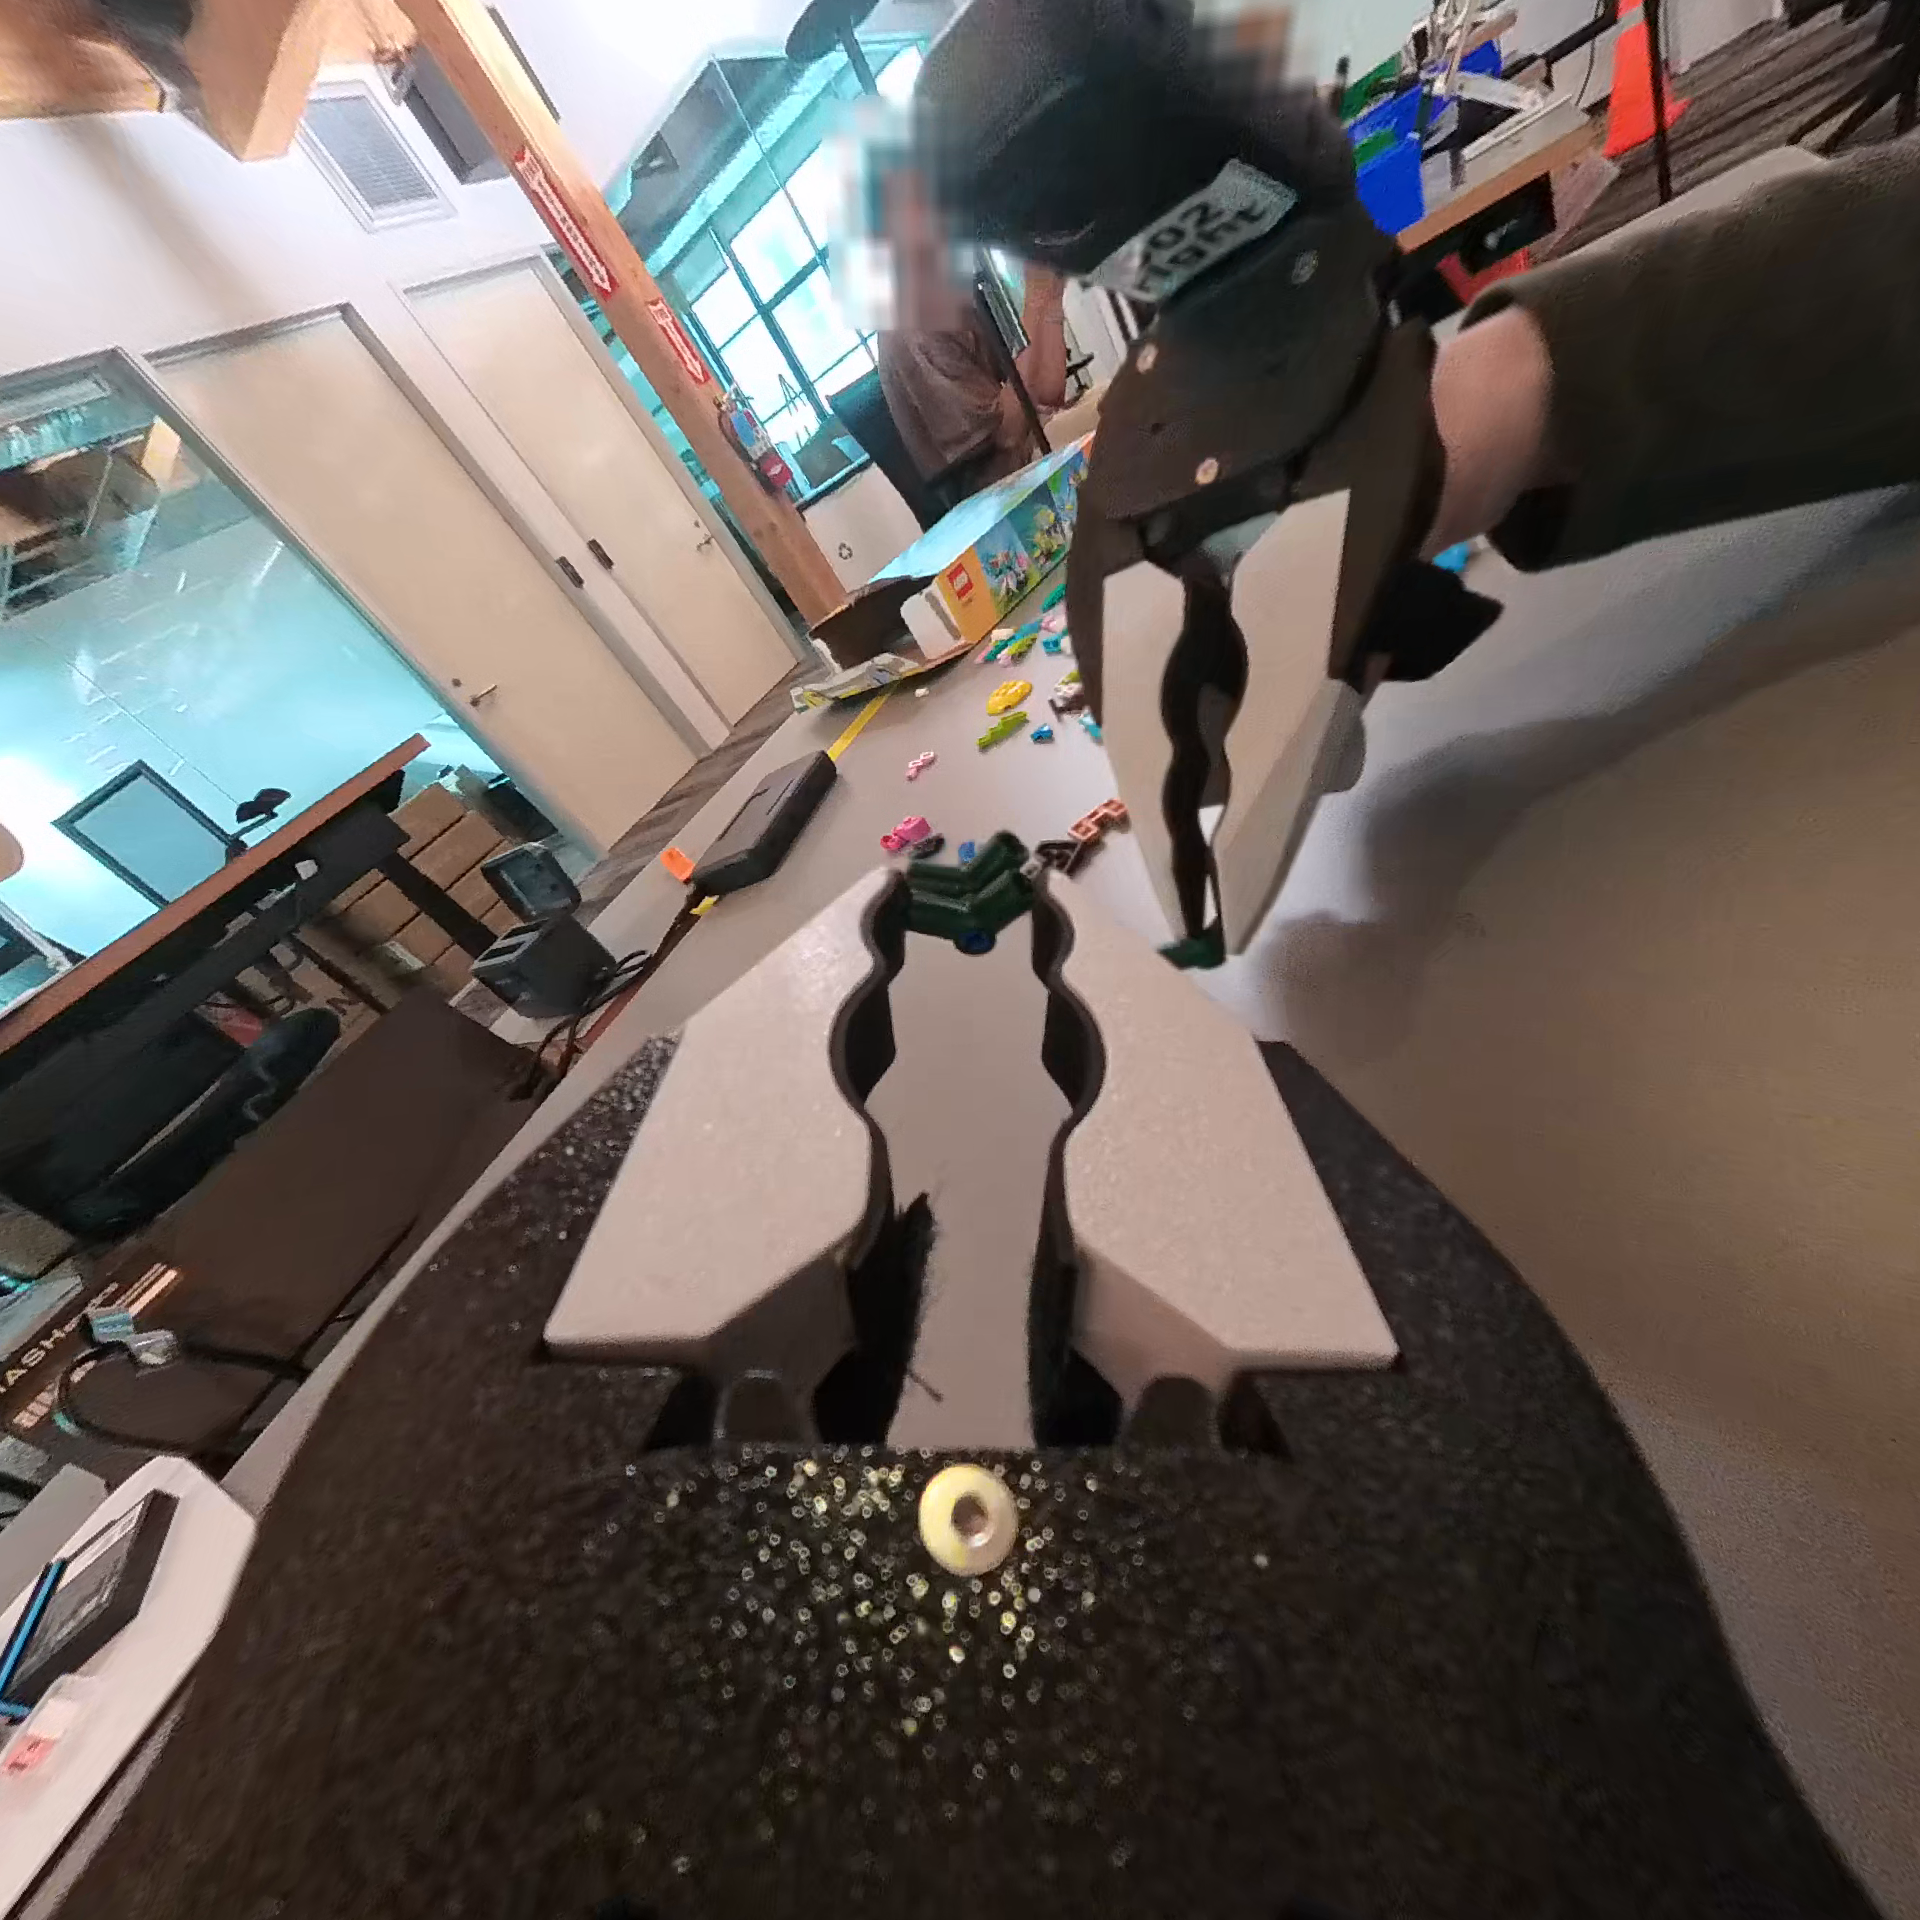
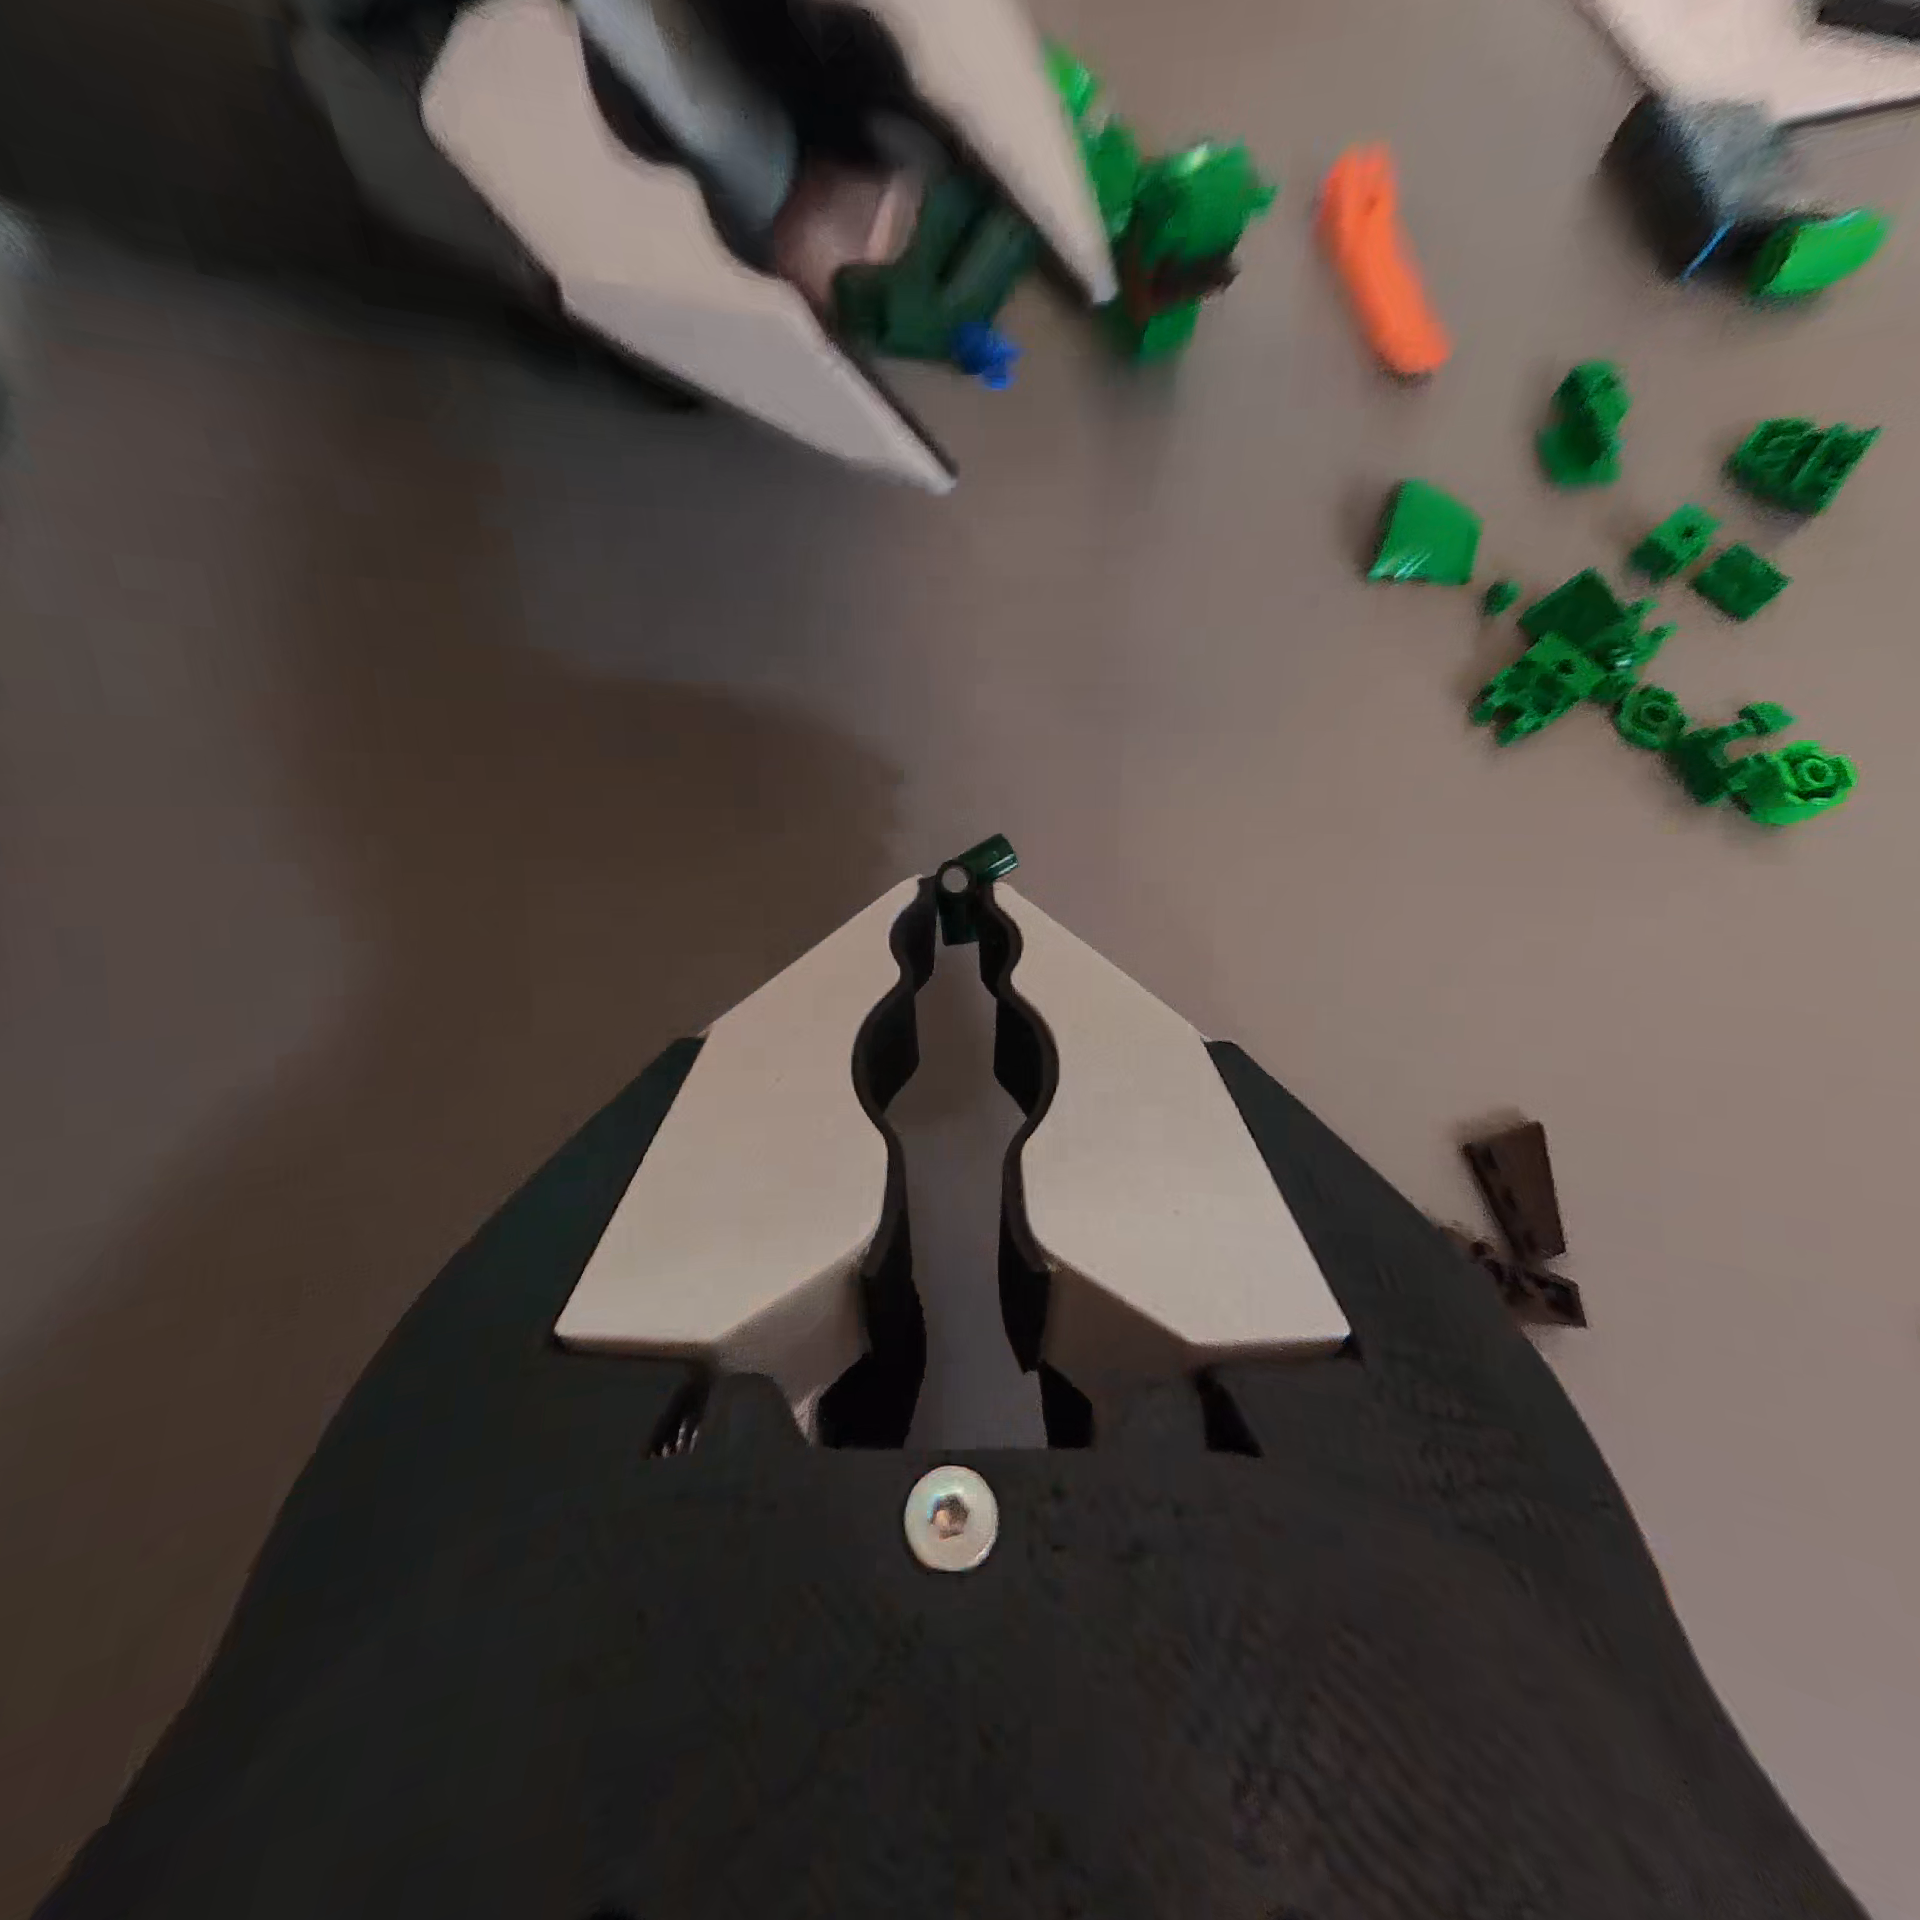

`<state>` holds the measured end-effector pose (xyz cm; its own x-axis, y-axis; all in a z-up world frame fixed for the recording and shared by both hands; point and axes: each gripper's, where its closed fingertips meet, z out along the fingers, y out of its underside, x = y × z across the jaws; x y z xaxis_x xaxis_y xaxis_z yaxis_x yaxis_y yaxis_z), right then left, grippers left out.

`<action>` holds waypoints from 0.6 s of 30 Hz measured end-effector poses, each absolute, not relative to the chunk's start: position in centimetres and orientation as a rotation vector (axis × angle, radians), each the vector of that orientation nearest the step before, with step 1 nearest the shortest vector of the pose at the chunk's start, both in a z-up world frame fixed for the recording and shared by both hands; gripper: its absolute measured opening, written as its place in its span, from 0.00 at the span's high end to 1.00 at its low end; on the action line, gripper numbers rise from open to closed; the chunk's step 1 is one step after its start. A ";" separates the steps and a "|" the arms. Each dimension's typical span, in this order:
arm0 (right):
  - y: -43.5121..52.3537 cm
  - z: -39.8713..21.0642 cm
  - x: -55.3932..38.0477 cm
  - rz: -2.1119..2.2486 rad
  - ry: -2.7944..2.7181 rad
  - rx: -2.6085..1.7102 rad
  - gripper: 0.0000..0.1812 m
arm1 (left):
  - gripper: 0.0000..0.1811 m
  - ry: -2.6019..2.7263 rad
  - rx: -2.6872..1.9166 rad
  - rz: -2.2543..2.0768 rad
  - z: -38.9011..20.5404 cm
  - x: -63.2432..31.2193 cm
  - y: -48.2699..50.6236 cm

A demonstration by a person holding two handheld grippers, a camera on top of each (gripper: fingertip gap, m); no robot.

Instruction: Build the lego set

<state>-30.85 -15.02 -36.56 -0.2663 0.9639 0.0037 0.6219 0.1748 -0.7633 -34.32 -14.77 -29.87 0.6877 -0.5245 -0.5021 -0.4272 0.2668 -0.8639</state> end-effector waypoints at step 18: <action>-14.6 -38.7 -29.1 0.960 -2.054 -1.536 0.90 | 0.88 0.937 -1.388 -0.130 -30.9 -33.4 -15.0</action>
